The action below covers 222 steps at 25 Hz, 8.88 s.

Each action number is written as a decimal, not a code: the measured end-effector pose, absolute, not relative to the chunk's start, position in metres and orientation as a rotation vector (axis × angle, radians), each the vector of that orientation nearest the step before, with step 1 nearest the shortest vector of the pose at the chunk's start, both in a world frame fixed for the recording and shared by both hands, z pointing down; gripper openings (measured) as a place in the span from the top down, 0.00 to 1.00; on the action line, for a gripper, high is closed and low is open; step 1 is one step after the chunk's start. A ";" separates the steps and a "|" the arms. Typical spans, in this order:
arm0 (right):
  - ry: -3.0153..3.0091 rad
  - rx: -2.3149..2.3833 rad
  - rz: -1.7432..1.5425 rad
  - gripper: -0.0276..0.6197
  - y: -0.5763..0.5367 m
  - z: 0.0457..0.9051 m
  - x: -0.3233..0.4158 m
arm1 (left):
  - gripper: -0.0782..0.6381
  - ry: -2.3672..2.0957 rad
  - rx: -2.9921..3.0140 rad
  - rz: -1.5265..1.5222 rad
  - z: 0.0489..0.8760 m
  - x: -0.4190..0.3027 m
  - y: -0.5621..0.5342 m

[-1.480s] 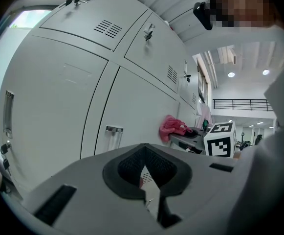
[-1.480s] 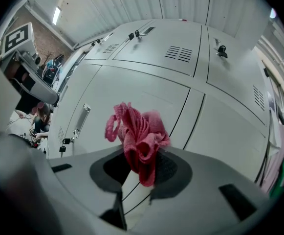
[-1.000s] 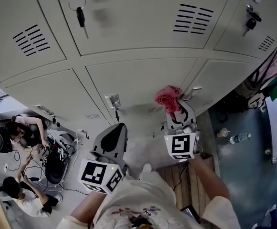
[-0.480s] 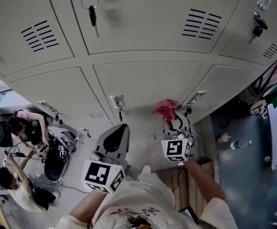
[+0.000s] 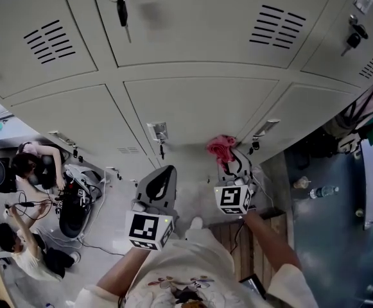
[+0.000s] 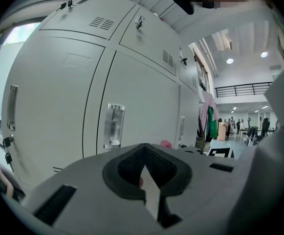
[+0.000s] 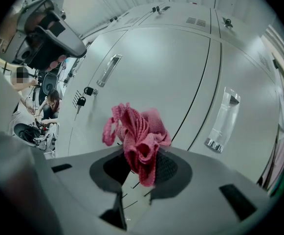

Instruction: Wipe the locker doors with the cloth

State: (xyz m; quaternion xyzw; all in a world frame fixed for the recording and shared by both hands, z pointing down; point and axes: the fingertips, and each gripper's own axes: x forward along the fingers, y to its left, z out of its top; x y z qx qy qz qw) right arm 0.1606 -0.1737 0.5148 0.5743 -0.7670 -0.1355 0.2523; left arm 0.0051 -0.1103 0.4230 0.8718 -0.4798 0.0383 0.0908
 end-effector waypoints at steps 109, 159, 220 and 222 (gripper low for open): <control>-2.160 1.521 -0.586 0.80 -0.172 0.346 0.096 | 0.88 -1.373 2.523 0.102 0.416 0.001 -0.105; -2.100 1.329 -0.447 0.80 -0.176 0.516 0.093 | 0.88 -1.412 2.492 0.130 0.456 -0.002 -0.108; -2.414 1.325 -0.579 0.80 -0.138 0.294 0.046 | 0.88 -1.480 2.500 0.006 0.395 -0.032 -0.084; -2.411 1.332 -0.597 0.80 -0.139 0.281 0.043 | 0.88 -1.483 2.504 0.000 0.390 -0.033 -0.084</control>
